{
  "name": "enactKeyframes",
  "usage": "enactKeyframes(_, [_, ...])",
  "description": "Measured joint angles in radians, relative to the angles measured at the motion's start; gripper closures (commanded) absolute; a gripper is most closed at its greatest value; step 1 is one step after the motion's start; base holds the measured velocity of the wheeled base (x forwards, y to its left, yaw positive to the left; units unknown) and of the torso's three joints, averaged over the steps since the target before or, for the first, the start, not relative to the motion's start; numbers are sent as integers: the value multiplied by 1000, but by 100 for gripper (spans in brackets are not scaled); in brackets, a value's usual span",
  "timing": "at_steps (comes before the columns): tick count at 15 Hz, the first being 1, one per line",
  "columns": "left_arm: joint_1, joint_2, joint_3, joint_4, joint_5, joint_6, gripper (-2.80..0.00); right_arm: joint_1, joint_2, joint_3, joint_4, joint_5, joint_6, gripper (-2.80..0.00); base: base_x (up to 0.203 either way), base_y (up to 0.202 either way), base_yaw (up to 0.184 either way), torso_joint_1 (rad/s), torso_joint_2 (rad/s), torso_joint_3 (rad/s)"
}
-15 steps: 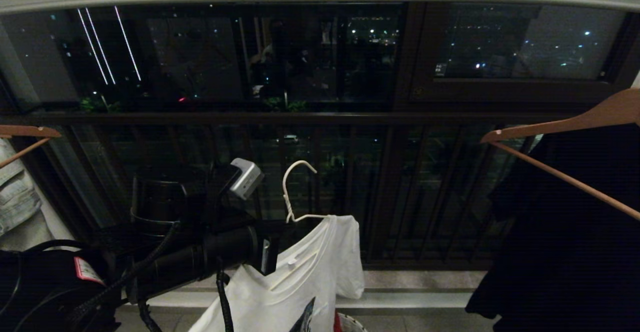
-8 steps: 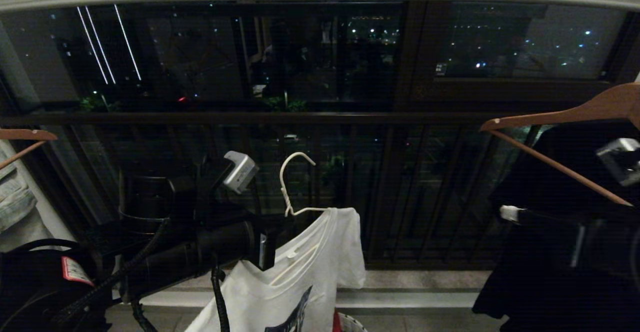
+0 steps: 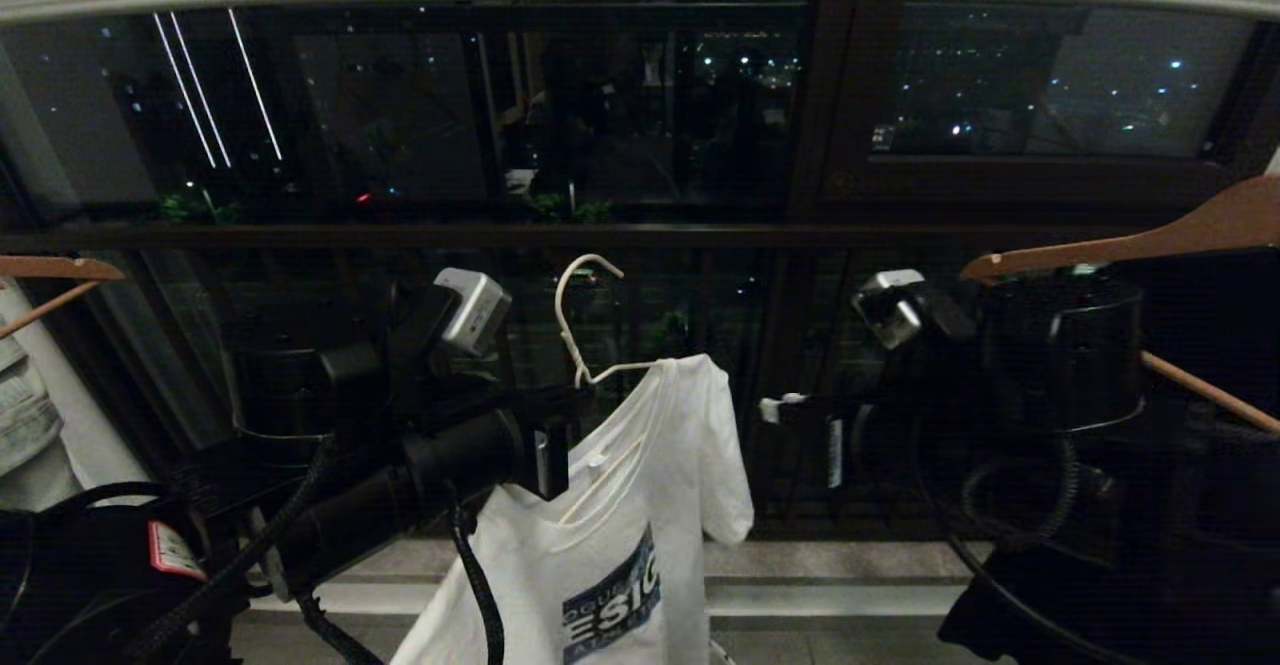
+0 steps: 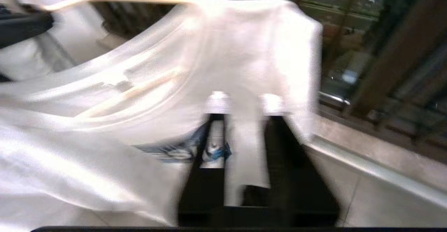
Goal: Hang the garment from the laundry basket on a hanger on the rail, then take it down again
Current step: Take the clothes off the clothes rack
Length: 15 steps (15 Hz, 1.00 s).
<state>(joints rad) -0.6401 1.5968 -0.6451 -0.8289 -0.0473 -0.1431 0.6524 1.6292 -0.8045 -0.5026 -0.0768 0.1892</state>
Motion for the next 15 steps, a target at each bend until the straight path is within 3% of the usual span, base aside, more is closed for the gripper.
enactKeyframes(3, [-3, 18, -15, -2, 41, -12, 0, 95, 107, -79, 15, -111, -19, -280, 0, 0, 0, 0, 0, 0])
enactKeyframes(7, [-9, 21, -41, -2, 67, -39, 0, 162, 258, -158, -46, -290, -19, -280, 0, 0, 0, 0, 0, 0])
enactKeyframes(15, [-26, 3, -44, -1, 70, -47, 0, 146, 340, -211, -138, -382, -20, -280, 0, 0, 0, 0, 0, 0])
